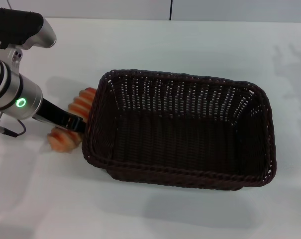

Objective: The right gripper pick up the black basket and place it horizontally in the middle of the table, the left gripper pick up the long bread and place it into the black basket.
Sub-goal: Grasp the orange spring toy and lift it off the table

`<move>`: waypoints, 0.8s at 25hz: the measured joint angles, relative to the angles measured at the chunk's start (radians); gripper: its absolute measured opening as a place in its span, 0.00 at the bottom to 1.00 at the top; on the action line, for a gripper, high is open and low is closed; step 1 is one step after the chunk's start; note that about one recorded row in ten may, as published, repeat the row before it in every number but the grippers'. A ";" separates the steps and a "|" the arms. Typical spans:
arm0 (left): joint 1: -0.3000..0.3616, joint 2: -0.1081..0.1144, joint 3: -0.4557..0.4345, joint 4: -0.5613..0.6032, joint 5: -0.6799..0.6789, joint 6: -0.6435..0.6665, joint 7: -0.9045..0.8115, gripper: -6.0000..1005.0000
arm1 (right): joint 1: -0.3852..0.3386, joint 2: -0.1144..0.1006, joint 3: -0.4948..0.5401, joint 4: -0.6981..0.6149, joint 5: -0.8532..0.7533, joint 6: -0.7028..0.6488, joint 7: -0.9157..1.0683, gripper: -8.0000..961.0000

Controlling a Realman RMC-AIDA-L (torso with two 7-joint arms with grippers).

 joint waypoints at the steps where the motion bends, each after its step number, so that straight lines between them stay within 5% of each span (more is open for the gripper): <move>1: 0.000 0.000 0.000 0.000 0.001 0.000 0.000 0.71 | 0.000 0.000 0.000 0.000 0.000 0.000 0.000 0.38; 6: 0.003 0.000 0.004 -0.010 0.016 0.002 -0.005 0.70 | -0.002 -0.001 0.000 0.000 -0.001 -0.002 0.000 0.38; 11: 0.008 0.000 0.015 -0.022 0.019 0.003 -0.007 0.53 | -0.003 0.000 0.000 0.000 -0.002 -0.004 0.000 0.38; 20: 0.022 0.001 0.006 -0.053 0.039 0.012 -0.005 0.45 | -0.003 0.000 0.000 0.000 -0.002 -0.006 0.000 0.38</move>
